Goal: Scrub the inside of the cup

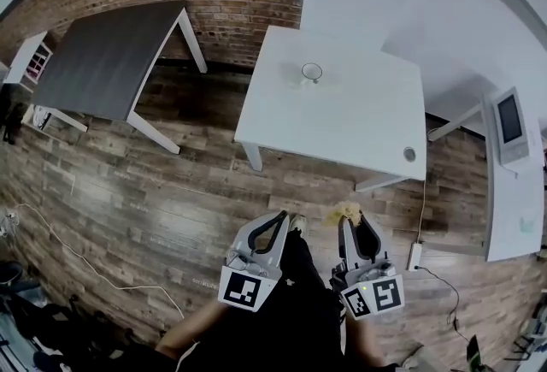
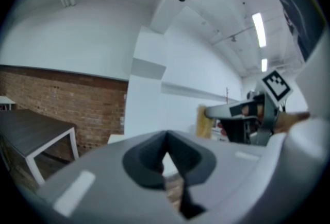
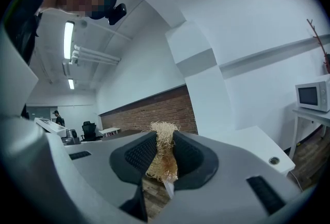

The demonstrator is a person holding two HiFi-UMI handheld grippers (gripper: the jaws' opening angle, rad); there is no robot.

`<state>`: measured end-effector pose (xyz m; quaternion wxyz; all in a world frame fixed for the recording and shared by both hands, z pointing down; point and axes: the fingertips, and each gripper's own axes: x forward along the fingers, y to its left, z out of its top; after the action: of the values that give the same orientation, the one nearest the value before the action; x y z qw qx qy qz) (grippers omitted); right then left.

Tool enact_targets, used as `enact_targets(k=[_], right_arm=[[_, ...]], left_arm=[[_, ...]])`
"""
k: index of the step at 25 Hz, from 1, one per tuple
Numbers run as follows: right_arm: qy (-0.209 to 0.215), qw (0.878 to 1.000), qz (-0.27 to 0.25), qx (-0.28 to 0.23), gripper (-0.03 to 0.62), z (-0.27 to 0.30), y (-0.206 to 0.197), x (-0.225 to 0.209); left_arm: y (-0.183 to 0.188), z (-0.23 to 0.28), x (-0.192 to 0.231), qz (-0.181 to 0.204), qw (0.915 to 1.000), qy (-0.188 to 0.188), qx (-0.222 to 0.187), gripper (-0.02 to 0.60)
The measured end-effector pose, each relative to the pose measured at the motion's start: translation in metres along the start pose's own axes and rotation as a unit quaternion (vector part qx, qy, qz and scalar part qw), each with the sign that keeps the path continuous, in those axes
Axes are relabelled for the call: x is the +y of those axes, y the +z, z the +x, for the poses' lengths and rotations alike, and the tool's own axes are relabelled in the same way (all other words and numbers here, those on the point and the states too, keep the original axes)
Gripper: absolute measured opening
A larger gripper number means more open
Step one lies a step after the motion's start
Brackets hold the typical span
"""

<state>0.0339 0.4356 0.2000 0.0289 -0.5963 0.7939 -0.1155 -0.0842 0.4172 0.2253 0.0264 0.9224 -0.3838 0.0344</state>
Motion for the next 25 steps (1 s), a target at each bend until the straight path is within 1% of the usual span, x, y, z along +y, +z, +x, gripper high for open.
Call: enact_targets(k=[2, 4, 6, 10, 12, 14, 18, 21, 25], right_arm=[[0.006, 1.000, 0.004, 0.001, 0.087, 0.017, 0.004, -0.018], [0.015, 1.000, 0.005, 0.004, 0.087, 0.035, 0.010, -0.039], [0.026, 1.000, 0.005, 0.007, 0.087, 0.052, 0.015, -0.060], [0.050, 0.999, 0.007, 0.012, 0.087, 0.078, 0.025, -0.092], [0.060, 0.998, 0.005, 0.012, 0.087, 0.094, 0.030, -0.105], [0.064, 0.998, 0.005, 0.015, 0.087, 0.102, 0.032, -0.113], [0.069, 0.997, 0.006, 0.017, 0.087, 0.116, 0.038, -0.123], [0.068, 0.998, 0.006, 0.018, 0.087, 0.127, 0.039, -0.124], [0.056, 0.998, 0.005, 0.019, 0.087, 0.152, 0.039, -0.128]], left_arm=[[0.002, 0.024, 0.005, -0.007, 1.0000, 0.005, 0.000, 0.003], [0.003, 0.050, 0.008, 0.001, 0.9999, 0.010, 0.005, 0.003], [0.004, 0.075, 0.012, 0.001, 0.9998, 0.018, 0.009, 0.003], [0.006, 0.111, 0.016, 0.000, 0.9990, 0.038, 0.025, 0.003], [0.010, 0.128, 0.024, 0.002, 0.9984, 0.051, 0.025, 0.003], [0.011, 0.139, 0.028, 0.005, 0.9982, 0.057, 0.021, 0.003], [0.009, 0.156, 0.032, 0.010, 0.9978, 0.055, 0.034, 0.003], [0.010, 0.166, 0.043, 0.004, 0.9980, 0.057, 0.028, 0.003], [0.004, 0.186, 0.065, -0.004, 0.9984, 0.049, 0.029, 0.003]])
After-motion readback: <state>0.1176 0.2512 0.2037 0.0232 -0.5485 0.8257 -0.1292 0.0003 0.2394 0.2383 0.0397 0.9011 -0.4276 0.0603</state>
